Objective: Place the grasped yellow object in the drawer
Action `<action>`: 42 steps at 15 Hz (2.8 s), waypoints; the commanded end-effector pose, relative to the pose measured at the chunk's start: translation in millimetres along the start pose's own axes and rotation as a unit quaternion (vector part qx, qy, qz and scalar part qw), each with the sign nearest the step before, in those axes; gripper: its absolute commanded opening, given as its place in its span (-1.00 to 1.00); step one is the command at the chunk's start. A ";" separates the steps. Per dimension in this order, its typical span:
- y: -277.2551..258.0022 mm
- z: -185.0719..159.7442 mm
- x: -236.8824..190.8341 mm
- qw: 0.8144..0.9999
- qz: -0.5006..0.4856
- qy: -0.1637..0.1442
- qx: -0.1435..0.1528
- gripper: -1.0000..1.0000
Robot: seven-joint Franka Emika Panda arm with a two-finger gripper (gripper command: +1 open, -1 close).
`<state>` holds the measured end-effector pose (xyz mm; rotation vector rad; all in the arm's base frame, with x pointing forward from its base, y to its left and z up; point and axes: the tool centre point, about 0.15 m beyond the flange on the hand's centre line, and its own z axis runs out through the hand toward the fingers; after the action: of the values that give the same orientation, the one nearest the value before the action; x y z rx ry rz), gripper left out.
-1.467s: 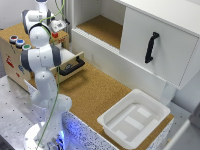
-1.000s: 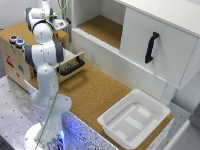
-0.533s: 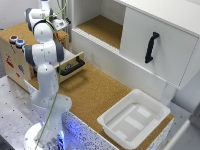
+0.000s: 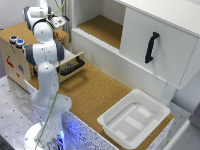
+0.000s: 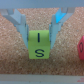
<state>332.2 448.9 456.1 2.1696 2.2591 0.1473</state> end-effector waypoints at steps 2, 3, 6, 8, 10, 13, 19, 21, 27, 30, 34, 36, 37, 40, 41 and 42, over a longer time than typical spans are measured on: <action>-20.6 -11.1 -49.9 0.998 0.045 -0.034 0.011 -1.00; -26.6 -5.2 -65.5 0.997 0.058 -0.036 0.018 -1.00; -42.8 13.2 -99.1 0.995 0.087 -0.043 0.039 -1.00; -53.5 30.4 -121.1 0.991 0.111 -0.045 0.051 -1.00; -62.3 53.0 -139.5 0.988 0.138 -0.037 0.063 -1.00; -64.8 82.0 -150.0 0.986 0.158 -0.018 0.053 -1.00; -44.3 121.6 -152.7 0.985 0.168 0.033 0.024 -1.00; -36.3 124.5 -146.3 0.987 0.158 0.038 0.019 -1.00; -32.4 96.4 -136.1 0.990 0.137 0.019 0.002 1.00; -51.7 71.7 -137.4 0.986 0.162 0.026 -0.003 1.00; -47.4 5.4 -111.7 0.986 0.155 0.042 -0.046 1.00; -33.0 -25.1 -91.0 0.989 0.125 0.043 -0.060 1.00; -25.2 -33.6 -81.5 0.992 0.109 0.041 -0.057 1.00; 9.0 -56.3 -49.4 0.996 0.054 0.043 -0.052 1.00; 22.9 -59.5 -37.4 0.997 0.036 0.037 -0.052 1.00; 34.1 -58.5 -26.4 0.998 0.018 0.029 -0.051 1.00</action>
<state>309.1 366.1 479.8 2.3423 2.0561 0.5172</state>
